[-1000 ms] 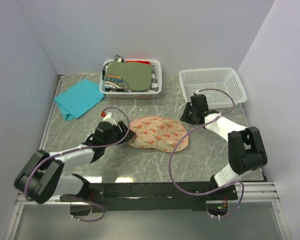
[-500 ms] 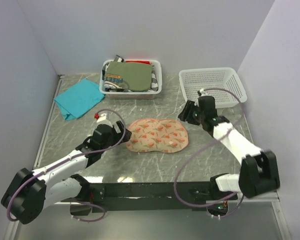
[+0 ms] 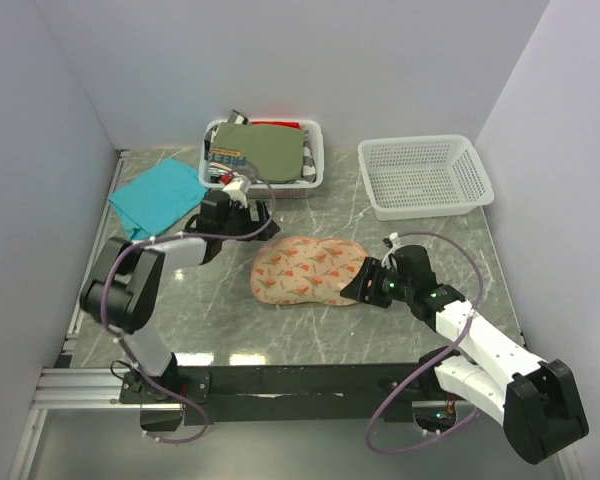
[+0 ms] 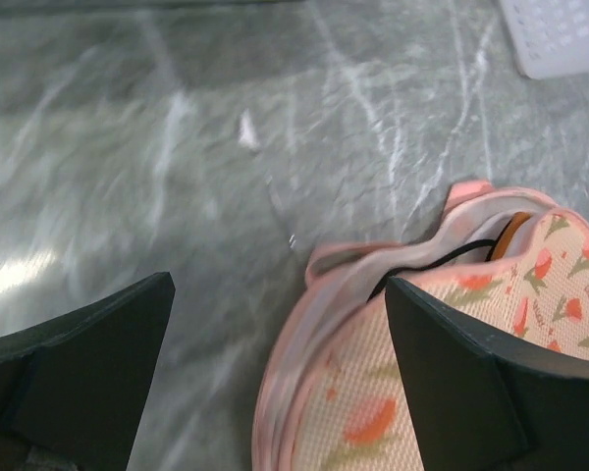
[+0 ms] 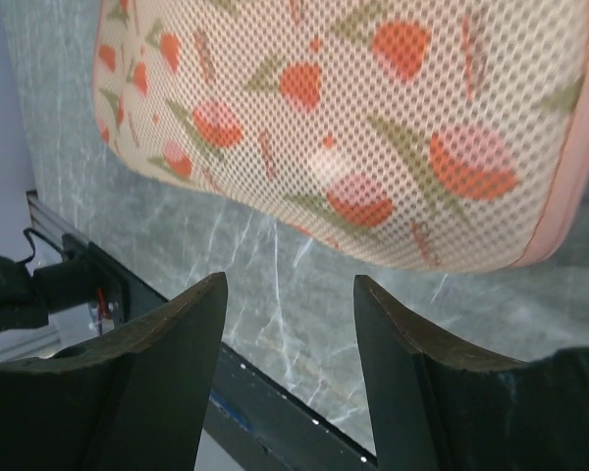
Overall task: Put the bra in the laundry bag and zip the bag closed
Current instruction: Adjust the laundry bag at the center of the board.
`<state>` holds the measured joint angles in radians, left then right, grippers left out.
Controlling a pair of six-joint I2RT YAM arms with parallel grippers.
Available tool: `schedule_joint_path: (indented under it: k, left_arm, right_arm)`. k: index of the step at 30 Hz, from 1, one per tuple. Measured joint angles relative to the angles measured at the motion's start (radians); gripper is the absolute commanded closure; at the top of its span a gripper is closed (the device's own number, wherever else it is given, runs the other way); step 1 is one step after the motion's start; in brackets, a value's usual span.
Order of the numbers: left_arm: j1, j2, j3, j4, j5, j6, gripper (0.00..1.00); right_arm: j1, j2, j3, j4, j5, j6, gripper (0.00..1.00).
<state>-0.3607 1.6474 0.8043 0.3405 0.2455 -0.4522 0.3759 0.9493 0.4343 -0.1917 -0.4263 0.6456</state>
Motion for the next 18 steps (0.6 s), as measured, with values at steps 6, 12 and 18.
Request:
schedule_joint_path:
  k: [6,12,18]
  left_arm:
    - [0.012,0.147,0.107,0.037,0.229,0.11,0.04]
    - [0.015,0.17,0.107,0.045,0.372,0.156,0.04]
    - [0.017,0.17,0.104,0.053,0.471,0.185,0.04]
  right_arm:
    - [0.019,-0.018,-0.057,0.016,-0.042,0.043,0.37]
    - [0.021,-0.018,-0.061,0.016,-0.046,0.045,0.37]
    - [0.021,-0.012,-0.063,0.021,-0.047,0.049,0.37]
